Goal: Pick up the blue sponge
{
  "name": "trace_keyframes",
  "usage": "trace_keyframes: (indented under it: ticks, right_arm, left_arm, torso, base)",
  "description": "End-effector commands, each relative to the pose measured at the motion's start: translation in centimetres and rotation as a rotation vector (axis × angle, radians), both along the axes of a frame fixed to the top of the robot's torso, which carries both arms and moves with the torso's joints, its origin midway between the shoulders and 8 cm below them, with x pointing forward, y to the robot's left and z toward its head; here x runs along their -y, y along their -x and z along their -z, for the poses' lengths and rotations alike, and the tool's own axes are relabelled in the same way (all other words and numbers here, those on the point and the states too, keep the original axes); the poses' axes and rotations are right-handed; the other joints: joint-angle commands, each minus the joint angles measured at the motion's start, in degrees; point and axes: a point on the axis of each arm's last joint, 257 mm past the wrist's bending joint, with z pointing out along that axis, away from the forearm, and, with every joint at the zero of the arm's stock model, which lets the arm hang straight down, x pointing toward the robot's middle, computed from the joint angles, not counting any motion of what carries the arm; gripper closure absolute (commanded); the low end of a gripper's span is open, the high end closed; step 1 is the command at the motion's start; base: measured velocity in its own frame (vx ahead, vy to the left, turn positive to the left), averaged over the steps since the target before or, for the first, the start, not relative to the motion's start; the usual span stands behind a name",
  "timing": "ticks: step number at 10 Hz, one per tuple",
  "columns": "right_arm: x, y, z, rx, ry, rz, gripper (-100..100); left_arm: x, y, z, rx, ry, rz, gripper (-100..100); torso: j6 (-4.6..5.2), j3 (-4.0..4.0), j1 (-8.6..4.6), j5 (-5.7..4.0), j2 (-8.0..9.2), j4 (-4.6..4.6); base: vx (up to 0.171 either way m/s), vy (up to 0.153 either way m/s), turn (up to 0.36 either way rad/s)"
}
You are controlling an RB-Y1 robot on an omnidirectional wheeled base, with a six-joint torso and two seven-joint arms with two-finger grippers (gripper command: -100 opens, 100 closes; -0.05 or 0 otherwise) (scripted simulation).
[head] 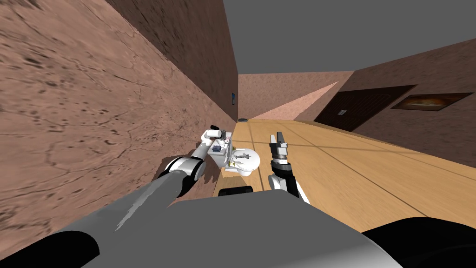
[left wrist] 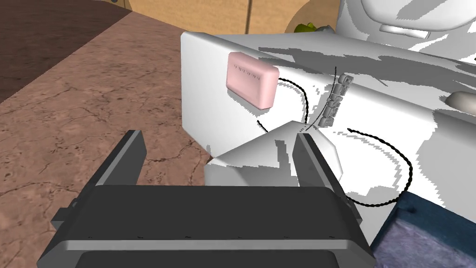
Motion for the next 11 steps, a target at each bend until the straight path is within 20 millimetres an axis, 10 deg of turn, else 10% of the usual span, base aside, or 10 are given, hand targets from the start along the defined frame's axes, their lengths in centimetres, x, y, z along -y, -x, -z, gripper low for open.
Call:
trace_keyframes:
  ticks: [1,11]
  right_arm:
    - [0.0,0.0,0.0,0.0,0.0,0.0,0]
    - [0.0,0.0,0.0,0.0,0.0,0.0,0]
  left_arm:
    - [0.9,0.2,0.0,-0.049,-0.001,0.012,-100]
    - [1.1,4.4,5.7,-0.367,-0.044,-0.016,-100]
  torso:
    - [0.0,0.0,0.0,0.0,0.0,0.0]
    - [0.0,0.0,0.07,0.01,0.0,0.0]
  base:
    - [-0.007,0.021,-0.022]
    - [-0.008,0.03,-0.016]
